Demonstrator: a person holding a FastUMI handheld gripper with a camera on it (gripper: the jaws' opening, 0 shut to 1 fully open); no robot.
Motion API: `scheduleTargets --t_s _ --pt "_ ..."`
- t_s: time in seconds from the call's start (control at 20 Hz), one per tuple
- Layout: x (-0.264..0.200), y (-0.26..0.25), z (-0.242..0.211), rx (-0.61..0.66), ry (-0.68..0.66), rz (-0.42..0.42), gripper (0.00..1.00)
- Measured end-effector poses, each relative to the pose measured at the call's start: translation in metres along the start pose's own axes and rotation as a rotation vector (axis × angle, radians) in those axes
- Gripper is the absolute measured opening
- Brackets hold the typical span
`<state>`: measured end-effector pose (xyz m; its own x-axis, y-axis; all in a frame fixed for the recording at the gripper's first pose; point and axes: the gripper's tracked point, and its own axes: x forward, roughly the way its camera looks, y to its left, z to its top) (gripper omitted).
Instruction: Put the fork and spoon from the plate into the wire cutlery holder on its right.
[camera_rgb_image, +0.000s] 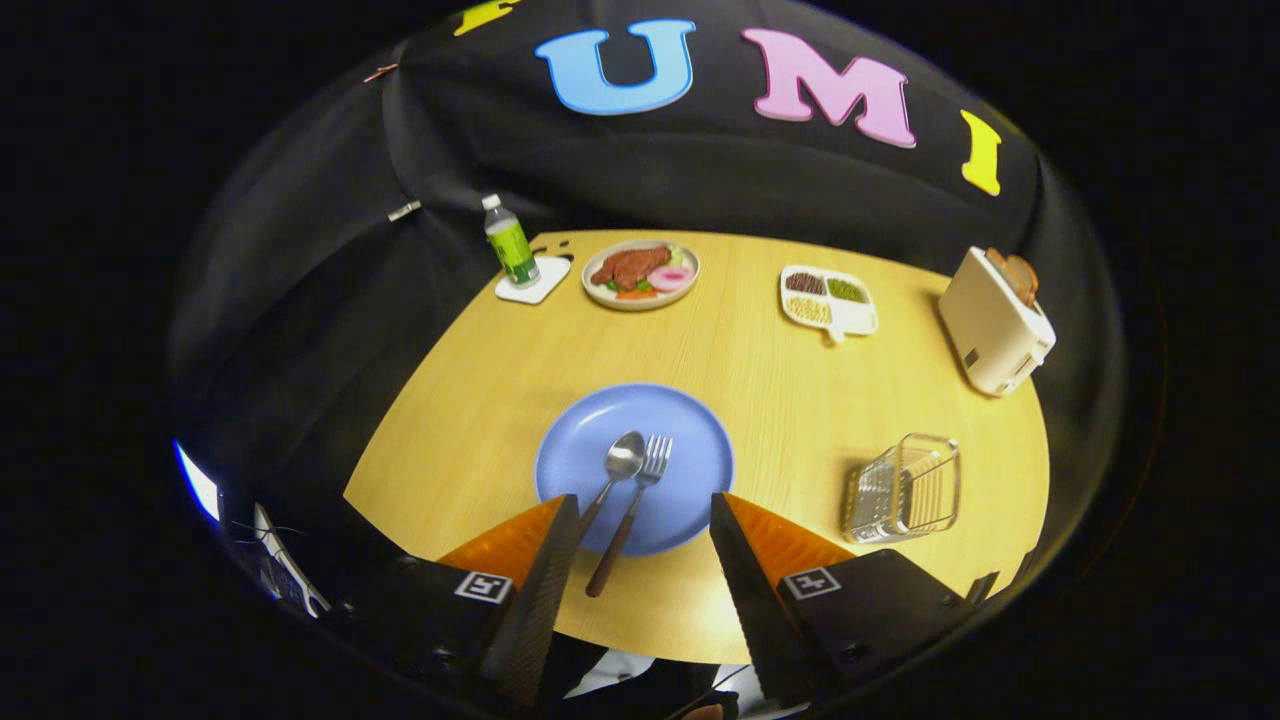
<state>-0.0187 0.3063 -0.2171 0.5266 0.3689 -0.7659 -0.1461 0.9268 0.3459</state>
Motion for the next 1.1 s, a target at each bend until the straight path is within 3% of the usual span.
scheduleTargets --t_s 0.35,0.55,0.7,0.8,0.9,1.1 --pt "0.071 -0.002 -0.040 0.002 0.182 -0.042 0.62" --pt "0.092 0.005 -0.053 -0.009 0.261 -0.050 0.60" --pt "0.106 0.005 -0.068 0.004 0.327 -0.072 0.45" --pt "0.112 0.002 -0.073 0.024 0.363 -0.094 0.46" --pt "0.114 0.001 -0.078 0.051 0.394 -0.120 0.25" --pt "0.114 -0.003 -0.073 0.084 0.390 -0.123 0.11"
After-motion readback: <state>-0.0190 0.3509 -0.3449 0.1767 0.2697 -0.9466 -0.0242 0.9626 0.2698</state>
